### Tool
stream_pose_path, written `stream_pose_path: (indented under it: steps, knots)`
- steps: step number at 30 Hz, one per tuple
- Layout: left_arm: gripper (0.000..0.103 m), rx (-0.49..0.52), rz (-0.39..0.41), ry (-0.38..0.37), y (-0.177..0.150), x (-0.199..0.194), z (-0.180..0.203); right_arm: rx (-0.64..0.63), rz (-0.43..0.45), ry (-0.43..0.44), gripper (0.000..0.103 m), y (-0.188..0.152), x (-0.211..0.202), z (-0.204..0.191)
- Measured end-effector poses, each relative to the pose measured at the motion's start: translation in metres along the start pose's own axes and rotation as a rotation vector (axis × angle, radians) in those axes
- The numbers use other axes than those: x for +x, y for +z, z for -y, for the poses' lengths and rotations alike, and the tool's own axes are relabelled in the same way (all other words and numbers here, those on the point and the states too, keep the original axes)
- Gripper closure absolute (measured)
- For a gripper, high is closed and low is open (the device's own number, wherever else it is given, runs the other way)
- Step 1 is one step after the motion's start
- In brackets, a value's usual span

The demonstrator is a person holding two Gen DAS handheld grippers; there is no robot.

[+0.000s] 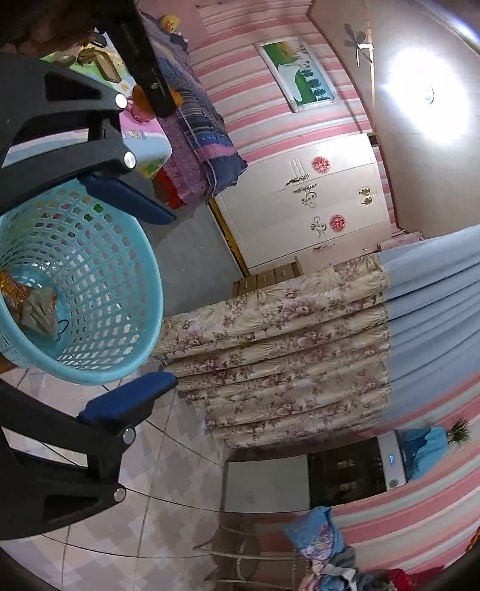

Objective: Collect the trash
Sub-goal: 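Carry both items to the teal basket and open both tools over it, then move both tools back over the table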

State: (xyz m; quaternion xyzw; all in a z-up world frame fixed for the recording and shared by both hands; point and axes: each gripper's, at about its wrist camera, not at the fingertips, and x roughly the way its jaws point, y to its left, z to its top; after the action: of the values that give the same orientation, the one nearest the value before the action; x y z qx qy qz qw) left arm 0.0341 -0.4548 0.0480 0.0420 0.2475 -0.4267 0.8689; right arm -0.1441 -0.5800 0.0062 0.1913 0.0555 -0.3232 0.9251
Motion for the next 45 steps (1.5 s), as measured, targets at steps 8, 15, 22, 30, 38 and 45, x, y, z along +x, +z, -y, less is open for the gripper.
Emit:
stream_pose_path:
  steps: [8, 15, 22, 30, 38, 45]
  knots:
    - [0.008, -0.032, 0.053, 0.085, 0.005, -0.015, -0.018, 0.005, -0.009, 0.013, 0.023, 0.0, 0.001, 0.0]
    - [0.008, -0.032, 0.081, 0.224, -0.004, -0.062, -0.068, -0.029, -0.017, 0.09, 0.023, 0.0, -0.001, -0.019]
    - [0.007, -0.075, 0.087, 0.436, -0.043, -0.148, -0.155, -0.01, -0.074, 0.331, 0.023, -0.004, -0.004, -0.078]
    - [0.007, -0.13, 0.037, 0.664, -0.116, -0.232, -0.261, -0.176, -0.158, 0.591, 0.023, -0.052, -0.03, -0.219]
    - [0.006, -0.33, -0.032, 0.706, -0.168, -0.276, -0.352, -0.506, -0.237, 0.74, 0.023, -0.148, -0.057, -0.34]
    - [0.006, -0.448, -0.022, 0.729, -0.185, -0.299, -0.389, -0.675, -0.317, 0.763, 0.023, -0.207, -0.064, -0.43]
